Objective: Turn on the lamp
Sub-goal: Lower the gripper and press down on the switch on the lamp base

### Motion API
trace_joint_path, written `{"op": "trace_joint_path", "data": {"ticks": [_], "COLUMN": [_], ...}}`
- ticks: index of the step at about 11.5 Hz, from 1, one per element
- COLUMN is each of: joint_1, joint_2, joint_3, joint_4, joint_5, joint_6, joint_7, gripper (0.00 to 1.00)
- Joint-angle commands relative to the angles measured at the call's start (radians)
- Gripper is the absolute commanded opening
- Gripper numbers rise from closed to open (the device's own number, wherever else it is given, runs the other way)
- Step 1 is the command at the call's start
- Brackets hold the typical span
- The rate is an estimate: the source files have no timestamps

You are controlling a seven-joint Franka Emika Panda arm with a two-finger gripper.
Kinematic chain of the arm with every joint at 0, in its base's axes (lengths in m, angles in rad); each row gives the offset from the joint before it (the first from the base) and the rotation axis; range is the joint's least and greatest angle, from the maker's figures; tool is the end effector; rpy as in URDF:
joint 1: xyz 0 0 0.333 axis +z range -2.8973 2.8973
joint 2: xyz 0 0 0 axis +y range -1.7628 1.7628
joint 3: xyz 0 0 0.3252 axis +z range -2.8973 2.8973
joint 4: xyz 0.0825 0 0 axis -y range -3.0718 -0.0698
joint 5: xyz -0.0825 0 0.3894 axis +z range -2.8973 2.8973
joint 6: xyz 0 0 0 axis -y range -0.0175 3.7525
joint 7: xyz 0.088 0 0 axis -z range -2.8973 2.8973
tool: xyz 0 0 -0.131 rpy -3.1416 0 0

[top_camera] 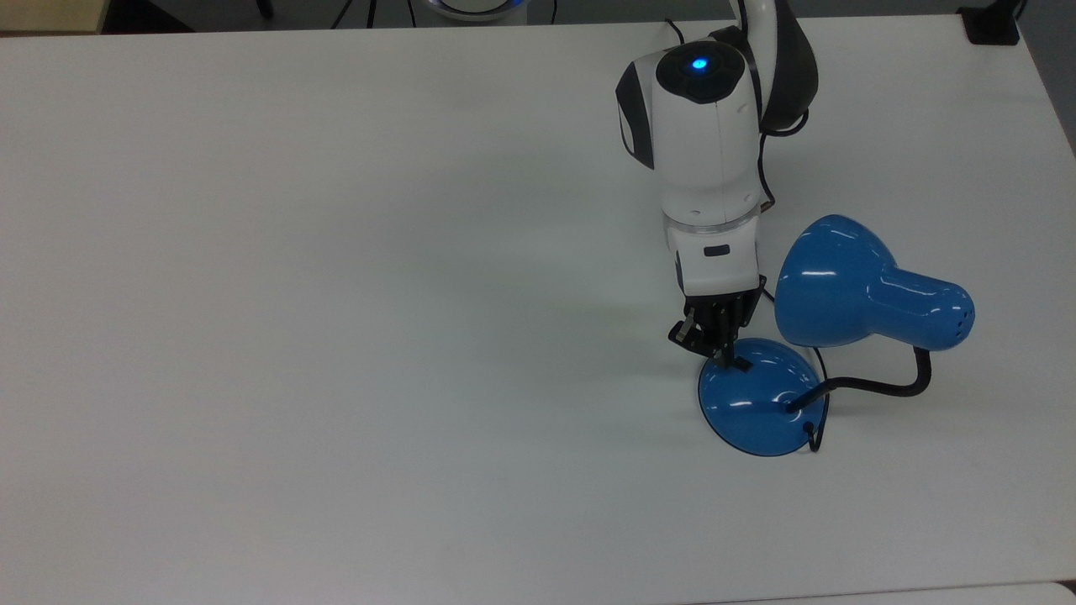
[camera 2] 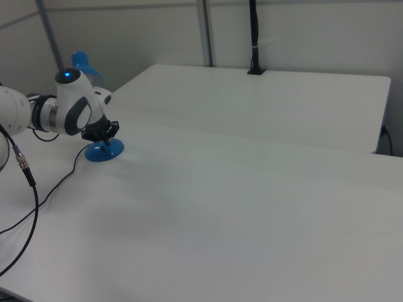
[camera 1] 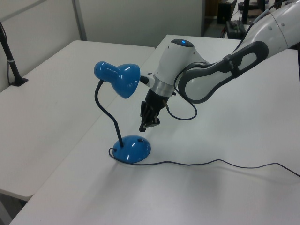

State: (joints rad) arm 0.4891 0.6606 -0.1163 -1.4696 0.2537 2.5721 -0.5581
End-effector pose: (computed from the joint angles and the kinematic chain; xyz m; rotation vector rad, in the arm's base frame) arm 0.7144 0.2980 0.3242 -2.7581 -1.1476 -0.6928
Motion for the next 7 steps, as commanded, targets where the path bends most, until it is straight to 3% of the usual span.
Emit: {"op": "trace_joint_path", "data": {"ticks": [1, 7], "joint_1": [0.034, 0.052], "joint_2": [0.016, 0.034], "joint_3": [-0.019, -0.017], "joint_4": [0.018, 0.023], "joint_5": [0.026, 0.027], "joint_6": [0.022, 0.037], "joint_7": [0.018, 0.032], "gripper": [0.04, 0.04]}}
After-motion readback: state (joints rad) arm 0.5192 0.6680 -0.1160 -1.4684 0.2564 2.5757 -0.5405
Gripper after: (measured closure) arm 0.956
